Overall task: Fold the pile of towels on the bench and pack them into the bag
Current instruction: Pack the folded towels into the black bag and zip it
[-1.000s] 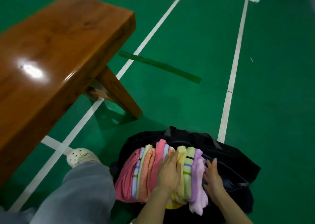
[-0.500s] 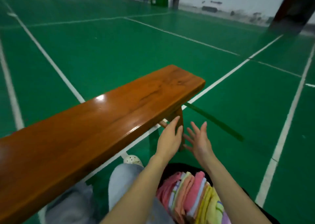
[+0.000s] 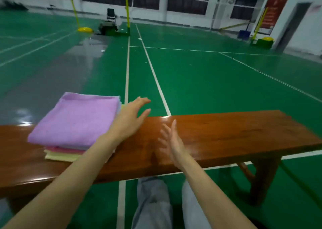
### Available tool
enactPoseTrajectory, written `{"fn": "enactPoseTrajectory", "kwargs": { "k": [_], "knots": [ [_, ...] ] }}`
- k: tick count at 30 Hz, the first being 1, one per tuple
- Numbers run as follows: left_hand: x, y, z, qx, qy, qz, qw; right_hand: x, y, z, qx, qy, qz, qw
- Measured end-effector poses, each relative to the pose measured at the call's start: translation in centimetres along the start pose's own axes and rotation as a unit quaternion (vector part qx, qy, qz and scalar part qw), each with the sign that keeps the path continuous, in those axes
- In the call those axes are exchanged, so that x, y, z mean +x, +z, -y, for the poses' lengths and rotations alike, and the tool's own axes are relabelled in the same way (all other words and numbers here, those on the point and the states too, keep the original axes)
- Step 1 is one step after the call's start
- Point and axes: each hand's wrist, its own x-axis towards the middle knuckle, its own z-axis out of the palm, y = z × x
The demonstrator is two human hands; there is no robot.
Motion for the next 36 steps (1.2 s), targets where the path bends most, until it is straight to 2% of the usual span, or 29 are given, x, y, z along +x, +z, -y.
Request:
{"fn": "enactPoseTrajectory", "kwargs": {
  "k": [3,6,10,12,14,19,23,29,36],
  "knots": [
    [-2.8,-3.9,4.4,0.029,-0.024,-0.029,0.999,0.1,4.9,-1.6,0.011,0.045,0.041,0.998],
    [-4.7,-6.9,7.7,0.073,-0.048,-0.049,0.995,0.0,8.6,-2.5,0.049,0.085,0.048,0.994],
    [-6.8,-9.1,10.8,0.144,-0.106,0.06,0.982,-0.2,11.8,-3.1,0.112,0.124,0.048,0.985],
    [-7.9,-9.4,12.5,0.201,-0.1,0.122,0.967,0.0,12.9,-3.5,0.148,0.15,0.044,0.977],
    [-8.5,-9.3,13.8,0.27,-0.061,0.161,0.947,0.2,13.8,-4.0,0.17,0.161,0.044,0.971],
    [-8.6,-8.5,14.5,0.372,-0.015,0.159,0.914,0.8,15.1,-4.1,0.167,0.154,0.001,0.974],
    [-8.7,-8.5,15.1,0.38,0.004,0.144,0.914,1.5,16.3,-3.8,0.148,0.158,-0.019,0.976],
    [-8.7,-8.7,15.6,0.389,0.028,0.128,0.912,2.2,17.3,-2.9,0.085,0.173,-0.009,0.981],
    [-8.6,-7.9,15.7,0.413,0.036,0.101,0.904,2.2,18.2,-3.1,0.162,0.119,-0.009,0.979]
  ]
}}
